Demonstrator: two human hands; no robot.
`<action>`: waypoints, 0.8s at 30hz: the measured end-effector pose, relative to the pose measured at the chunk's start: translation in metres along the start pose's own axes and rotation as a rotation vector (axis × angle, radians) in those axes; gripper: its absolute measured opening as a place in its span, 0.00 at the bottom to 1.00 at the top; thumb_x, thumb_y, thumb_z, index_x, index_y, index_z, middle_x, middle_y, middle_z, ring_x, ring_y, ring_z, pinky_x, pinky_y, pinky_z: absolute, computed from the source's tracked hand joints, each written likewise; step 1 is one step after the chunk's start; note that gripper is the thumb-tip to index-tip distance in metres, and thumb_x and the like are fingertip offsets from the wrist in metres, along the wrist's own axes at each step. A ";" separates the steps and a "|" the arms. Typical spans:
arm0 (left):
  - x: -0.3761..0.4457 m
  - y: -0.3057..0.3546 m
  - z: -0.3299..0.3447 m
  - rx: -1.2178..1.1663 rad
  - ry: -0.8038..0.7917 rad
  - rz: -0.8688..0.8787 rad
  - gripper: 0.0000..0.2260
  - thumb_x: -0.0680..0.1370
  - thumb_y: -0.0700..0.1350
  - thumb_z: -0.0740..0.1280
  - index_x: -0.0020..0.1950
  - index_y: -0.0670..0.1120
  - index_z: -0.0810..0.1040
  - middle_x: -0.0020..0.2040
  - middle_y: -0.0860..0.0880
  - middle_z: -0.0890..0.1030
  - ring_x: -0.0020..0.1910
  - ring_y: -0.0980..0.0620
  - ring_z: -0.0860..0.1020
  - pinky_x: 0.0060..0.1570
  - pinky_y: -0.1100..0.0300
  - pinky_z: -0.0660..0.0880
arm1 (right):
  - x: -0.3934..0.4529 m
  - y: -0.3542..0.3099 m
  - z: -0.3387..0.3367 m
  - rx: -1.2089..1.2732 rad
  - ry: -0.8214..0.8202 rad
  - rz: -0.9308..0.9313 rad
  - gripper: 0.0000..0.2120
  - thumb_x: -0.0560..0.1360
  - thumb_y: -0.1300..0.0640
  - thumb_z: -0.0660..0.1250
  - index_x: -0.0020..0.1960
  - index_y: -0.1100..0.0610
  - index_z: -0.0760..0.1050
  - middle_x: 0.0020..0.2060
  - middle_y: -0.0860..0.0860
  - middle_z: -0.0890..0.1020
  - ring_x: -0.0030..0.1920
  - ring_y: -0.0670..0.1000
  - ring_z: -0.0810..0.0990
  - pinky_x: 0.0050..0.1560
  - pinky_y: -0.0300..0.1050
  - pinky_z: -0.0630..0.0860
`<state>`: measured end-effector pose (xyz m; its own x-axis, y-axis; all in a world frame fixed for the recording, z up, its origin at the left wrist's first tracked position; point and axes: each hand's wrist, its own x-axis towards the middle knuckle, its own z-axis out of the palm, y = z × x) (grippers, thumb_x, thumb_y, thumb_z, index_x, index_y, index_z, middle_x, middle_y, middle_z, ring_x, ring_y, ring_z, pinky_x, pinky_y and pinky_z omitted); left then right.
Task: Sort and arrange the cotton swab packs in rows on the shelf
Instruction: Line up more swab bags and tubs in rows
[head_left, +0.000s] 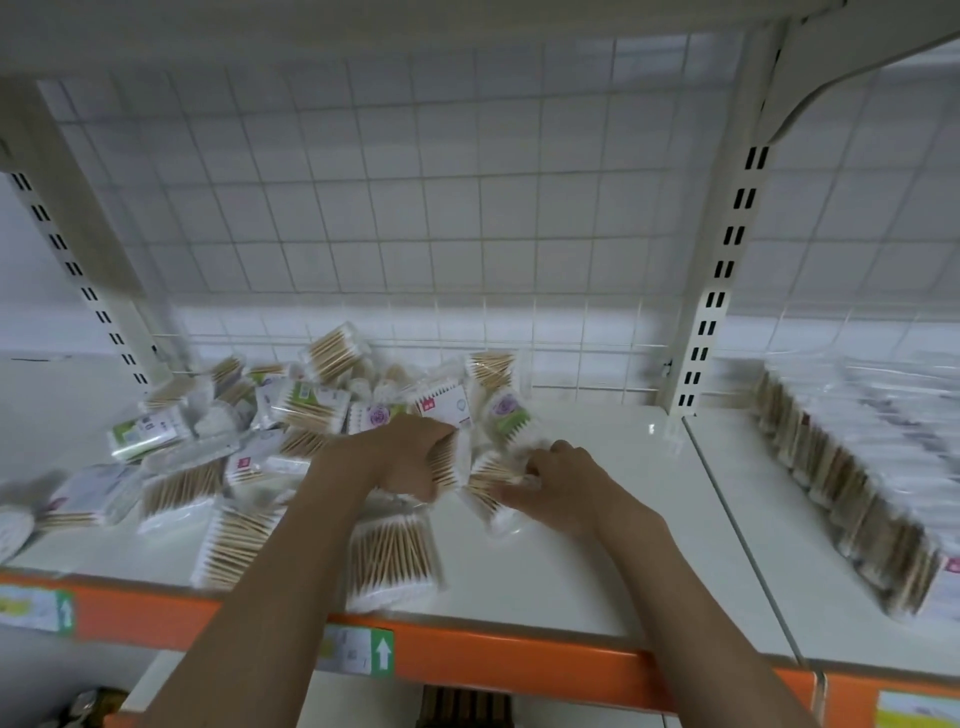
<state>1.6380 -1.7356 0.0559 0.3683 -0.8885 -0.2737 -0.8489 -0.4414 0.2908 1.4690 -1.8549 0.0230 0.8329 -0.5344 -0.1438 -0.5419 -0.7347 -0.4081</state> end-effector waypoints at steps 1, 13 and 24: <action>0.001 -0.001 0.002 0.004 0.024 0.009 0.22 0.63 0.41 0.73 0.54 0.50 0.73 0.50 0.50 0.77 0.51 0.50 0.76 0.52 0.50 0.75 | -0.002 0.001 0.001 0.022 0.015 -0.002 0.30 0.71 0.35 0.60 0.63 0.55 0.70 0.59 0.53 0.71 0.61 0.54 0.68 0.59 0.46 0.68; -0.007 0.027 0.011 -0.160 0.269 0.127 0.39 0.62 0.51 0.78 0.68 0.56 0.64 0.56 0.52 0.66 0.54 0.54 0.69 0.50 0.61 0.66 | -0.036 0.024 -0.025 0.442 0.300 0.019 0.19 0.66 0.47 0.75 0.47 0.53 0.68 0.36 0.50 0.80 0.32 0.47 0.75 0.33 0.40 0.71; 0.015 0.096 0.020 -0.317 0.449 0.205 0.37 0.56 0.56 0.80 0.62 0.55 0.70 0.56 0.54 0.75 0.53 0.57 0.72 0.46 0.66 0.66 | -0.078 0.075 -0.057 0.433 0.542 0.063 0.28 0.69 0.56 0.72 0.64 0.51 0.63 0.39 0.45 0.75 0.38 0.43 0.74 0.31 0.30 0.66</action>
<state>1.5549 -1.7887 0.0615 0.3919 -0.8951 0.2127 -0.7904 -0.2093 0.5757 1.3566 -1.8920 0.0549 0.5666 -0.7868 0.2449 -0.4002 -0.5225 -0.7529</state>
